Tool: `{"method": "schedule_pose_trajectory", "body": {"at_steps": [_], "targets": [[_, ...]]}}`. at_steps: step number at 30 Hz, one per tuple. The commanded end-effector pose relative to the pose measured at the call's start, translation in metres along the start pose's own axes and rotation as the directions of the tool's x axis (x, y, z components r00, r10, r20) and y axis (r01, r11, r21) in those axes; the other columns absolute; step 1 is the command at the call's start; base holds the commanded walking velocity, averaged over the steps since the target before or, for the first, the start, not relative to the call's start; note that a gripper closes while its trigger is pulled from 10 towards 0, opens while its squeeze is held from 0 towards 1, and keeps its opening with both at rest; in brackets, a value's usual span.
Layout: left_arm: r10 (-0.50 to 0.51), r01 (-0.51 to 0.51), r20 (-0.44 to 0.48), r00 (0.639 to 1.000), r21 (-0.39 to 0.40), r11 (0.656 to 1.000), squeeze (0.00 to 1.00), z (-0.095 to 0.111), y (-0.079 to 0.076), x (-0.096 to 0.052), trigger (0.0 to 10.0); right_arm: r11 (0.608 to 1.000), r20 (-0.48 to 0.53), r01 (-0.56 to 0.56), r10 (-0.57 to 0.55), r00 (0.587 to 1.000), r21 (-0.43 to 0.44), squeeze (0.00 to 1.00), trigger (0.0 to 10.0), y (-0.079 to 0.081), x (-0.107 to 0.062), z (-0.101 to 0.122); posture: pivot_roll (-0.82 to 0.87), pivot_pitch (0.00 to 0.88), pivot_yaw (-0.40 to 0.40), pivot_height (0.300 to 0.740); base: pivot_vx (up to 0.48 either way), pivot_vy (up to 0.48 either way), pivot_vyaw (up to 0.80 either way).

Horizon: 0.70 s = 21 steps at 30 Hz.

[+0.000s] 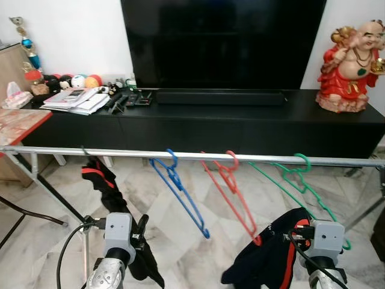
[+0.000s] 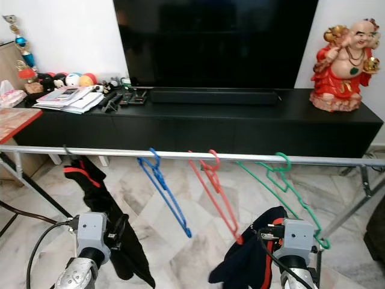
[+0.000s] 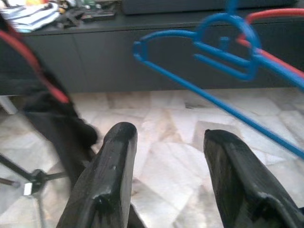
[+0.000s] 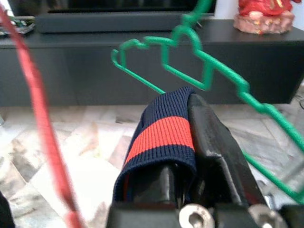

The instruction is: Hang hanger

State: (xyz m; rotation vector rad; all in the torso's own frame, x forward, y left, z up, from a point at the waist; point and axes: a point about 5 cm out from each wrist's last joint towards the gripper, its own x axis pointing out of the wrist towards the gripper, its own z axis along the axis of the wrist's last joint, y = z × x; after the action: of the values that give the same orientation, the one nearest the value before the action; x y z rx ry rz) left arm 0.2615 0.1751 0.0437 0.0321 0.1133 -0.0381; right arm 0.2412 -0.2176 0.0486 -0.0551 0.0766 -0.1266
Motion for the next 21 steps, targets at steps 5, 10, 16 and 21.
{"method": "schedule_pose_trajectory", "body": {"at_steps": [5,10,16,21], "targets": [[-0.001,0.001,0.015,1.0,0.014,1.0,0.0,0.0054,0.0025,0.0017,10.0,1.0,0.007,-0.007,0.007,1.0,0.004,0.0,10.0,0.0017,0.0021,0.0016,-0.01,0.0,0.028,0.74,0.0,-0.385,0.0],[0.001,-0.002,0.017,1.0,0.011,1.0,0.0,0.0061,0.0023,0.0024,10.0,1.0,0.0,-0.014,0.014,1.0,0.007,0.0,10.0,0.0028,0.0023,-0.0001,-0.01,0.0,0.026,0.74,0.0,-0.344,0.0],[0.008,-0.008,0.018,1.0,0.001,1.0,0.0,0.0066,0.0021,0.0031,10.0,1.0,-0.016,-0.027,0.027,1.0,0.012,0.0,10.0,0.0053,0.0032,-0.0037,-0.01,0.0,0.023,0.74,0.0,0.0,0.0],[0.012,-0.012,0.028,1.0,-0.006,1.0,0.0,0.0079,0.0021,0.0033,10.0,0.999,-0.027,-0.03,0.03,0.999,0.013,0.0,10.0,0.0063,0.0034,-0.0065,-0.01,0.0,0.022,0.74,0.0,0.0,0.0]]}}
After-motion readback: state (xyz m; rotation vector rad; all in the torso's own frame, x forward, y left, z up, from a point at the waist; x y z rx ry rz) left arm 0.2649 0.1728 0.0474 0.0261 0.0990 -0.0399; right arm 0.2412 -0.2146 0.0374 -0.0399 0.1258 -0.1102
